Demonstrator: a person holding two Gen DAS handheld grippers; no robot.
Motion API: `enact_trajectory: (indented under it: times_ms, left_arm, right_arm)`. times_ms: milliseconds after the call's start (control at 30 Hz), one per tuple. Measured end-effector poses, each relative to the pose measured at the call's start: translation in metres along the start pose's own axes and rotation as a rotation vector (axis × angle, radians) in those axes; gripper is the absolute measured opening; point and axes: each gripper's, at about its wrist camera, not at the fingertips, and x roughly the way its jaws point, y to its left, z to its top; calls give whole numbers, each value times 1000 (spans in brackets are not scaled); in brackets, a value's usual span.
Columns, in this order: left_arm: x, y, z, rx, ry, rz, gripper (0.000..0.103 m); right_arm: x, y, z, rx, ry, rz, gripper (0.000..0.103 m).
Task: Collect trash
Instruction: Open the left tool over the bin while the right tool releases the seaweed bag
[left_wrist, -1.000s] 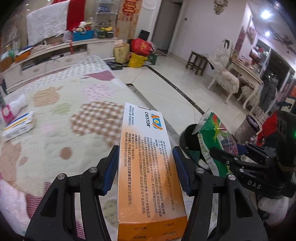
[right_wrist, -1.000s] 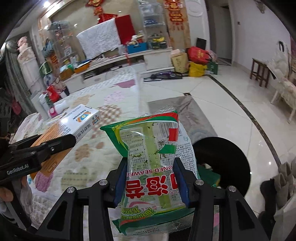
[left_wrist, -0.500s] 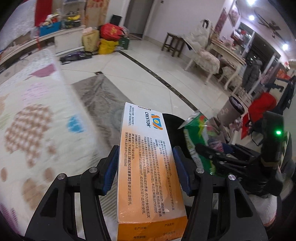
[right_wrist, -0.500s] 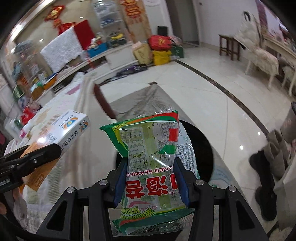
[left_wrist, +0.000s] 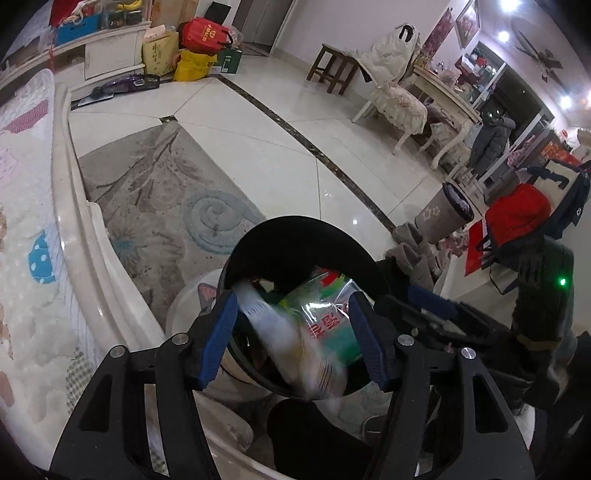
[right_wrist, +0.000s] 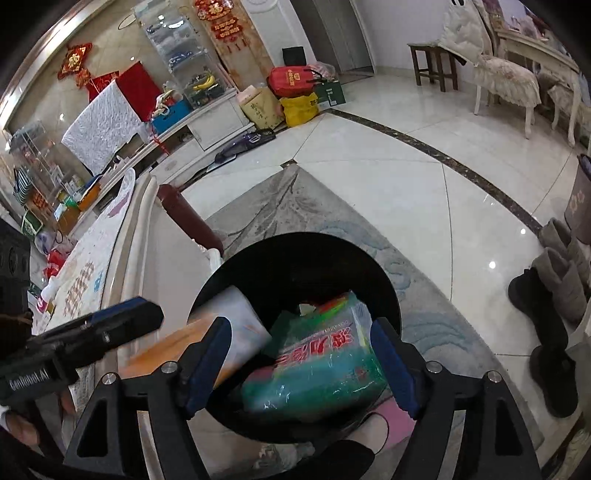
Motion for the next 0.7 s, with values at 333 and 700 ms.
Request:
enact_trajectory:
  times_ms: [333, 700]
  left_arm:
    - [-26, 13, -17, 13, -41, 92, 63]
    - [-89, 31, -42, 40, -157, 242, 63]
  right_arm:
    - [-10, 20, -11, -31, -12, 20, 76]
    - [-41, 81, -17, -173, -62, 27, 76]
